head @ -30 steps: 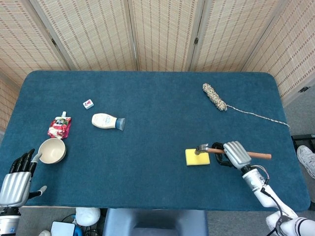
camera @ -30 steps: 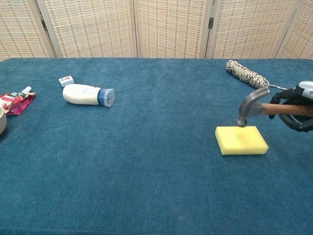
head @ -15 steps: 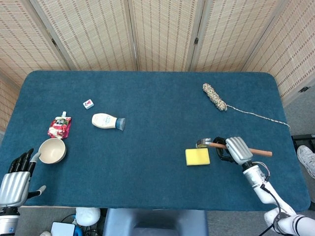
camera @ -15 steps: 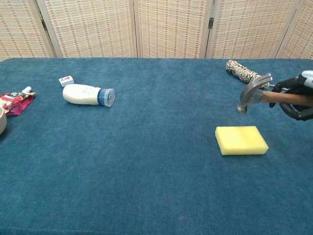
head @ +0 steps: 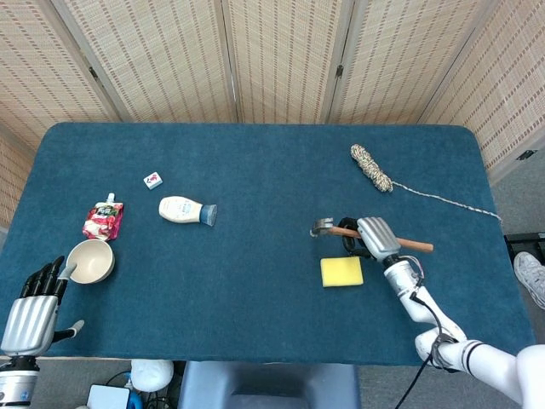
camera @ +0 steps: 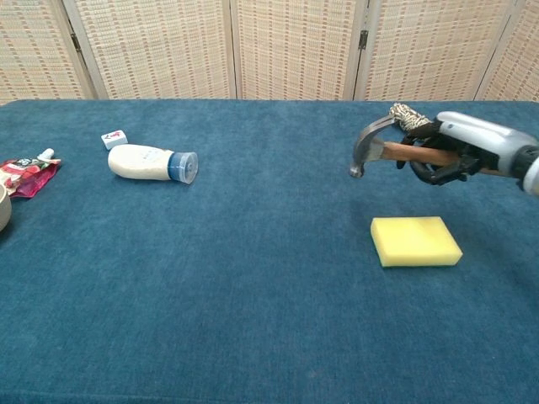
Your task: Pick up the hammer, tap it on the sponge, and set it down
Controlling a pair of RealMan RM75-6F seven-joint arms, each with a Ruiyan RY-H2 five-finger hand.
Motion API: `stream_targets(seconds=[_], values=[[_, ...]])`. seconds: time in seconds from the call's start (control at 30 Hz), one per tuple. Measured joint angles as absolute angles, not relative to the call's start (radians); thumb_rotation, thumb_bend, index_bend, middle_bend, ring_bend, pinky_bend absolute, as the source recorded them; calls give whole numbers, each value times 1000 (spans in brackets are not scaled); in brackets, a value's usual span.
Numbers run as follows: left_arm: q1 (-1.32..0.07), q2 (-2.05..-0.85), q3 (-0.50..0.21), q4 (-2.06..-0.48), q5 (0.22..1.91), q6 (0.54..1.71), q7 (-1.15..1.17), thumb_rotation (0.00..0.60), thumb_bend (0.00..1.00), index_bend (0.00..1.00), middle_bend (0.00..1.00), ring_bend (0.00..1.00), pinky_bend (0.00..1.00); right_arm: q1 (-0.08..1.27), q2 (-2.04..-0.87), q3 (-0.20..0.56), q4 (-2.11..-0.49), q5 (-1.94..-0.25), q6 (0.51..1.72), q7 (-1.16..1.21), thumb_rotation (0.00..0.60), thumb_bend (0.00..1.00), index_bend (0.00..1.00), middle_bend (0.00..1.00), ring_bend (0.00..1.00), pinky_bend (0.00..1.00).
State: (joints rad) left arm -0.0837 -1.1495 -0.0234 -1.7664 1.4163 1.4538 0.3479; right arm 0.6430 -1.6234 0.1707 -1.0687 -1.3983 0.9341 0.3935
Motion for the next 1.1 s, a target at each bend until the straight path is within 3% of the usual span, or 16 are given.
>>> stream_targets(seconds=[0.07, 0.13, 0.2, 0.3, 0.4, 0.63, 0.77, 0.87, 1.1], values=[[-81, -1149, -21, -1763, 1410, 1452, 347, 600, 152, 85, 0, 0, 136, 674, -1666, 187, -1032, -1378, 898, 389, 600, 568, 617, 532, 548, 669], [-80, -1147, -21, -1759, 1403, 1450, 345, 600, 152, 85, 0, 0, 136, 701, -1699, 202, -997, -1356, 858, 391, 600, 442, 350, 353, 382, 525], [-78, -1145, -21, -1757, 1401, 1451, 341, 600, 152, 85, 0, 0, 136, 725, -1723, 215, -973, -1338, 822, 397, 600, 330, 152, 206, 251, 406], [-76, -1142, -23, -1752, 1396, 1453, 336, 600, 152, 84, 0, 0, 136, 762, -1753, 233, -946, -1323, 790, 406, 600, 175, 0, 25, 78, 241], [-77, -1140, -24, -1749, 1392, 1450, 333, 600, 152, 84, 0, 0, 136, 767, -1752, 237, -946, -1327, 800, 407, 600, 148, 0, 0, 31, 209], [-84, -1143, -31, -1742, 1391, 1445, 323, 600, 152, 84, 0, 0, 136, 732, -1654, 226, -1022, -1344, 855, 393, 600, 161, 0, 3, 31, 207], [-89, -1146, -38, -1735, 1393, 1447, 313, 600, 152, 84, 0, 0, 137, 678, -1554, 204, -1104, -1361, 919, 367, 600, 263, 4, 125, 73, 212], [-91, -1151, -43, -1728, 1395, 1450, 308, 600, 152, 84, 0, 0, 136, 613, -1471, 177, -1172, -1377, 999, 341, 600, 286, 89, 218, 161, 261], [-100, -1178, -48, -1720, 1418, 1460, 306, 600, 152, 86, 0, 0, 136, 437, -1297, 101, -1352, -1399, 1178, 270, 600, 294, 156, 299, 233, 270]])
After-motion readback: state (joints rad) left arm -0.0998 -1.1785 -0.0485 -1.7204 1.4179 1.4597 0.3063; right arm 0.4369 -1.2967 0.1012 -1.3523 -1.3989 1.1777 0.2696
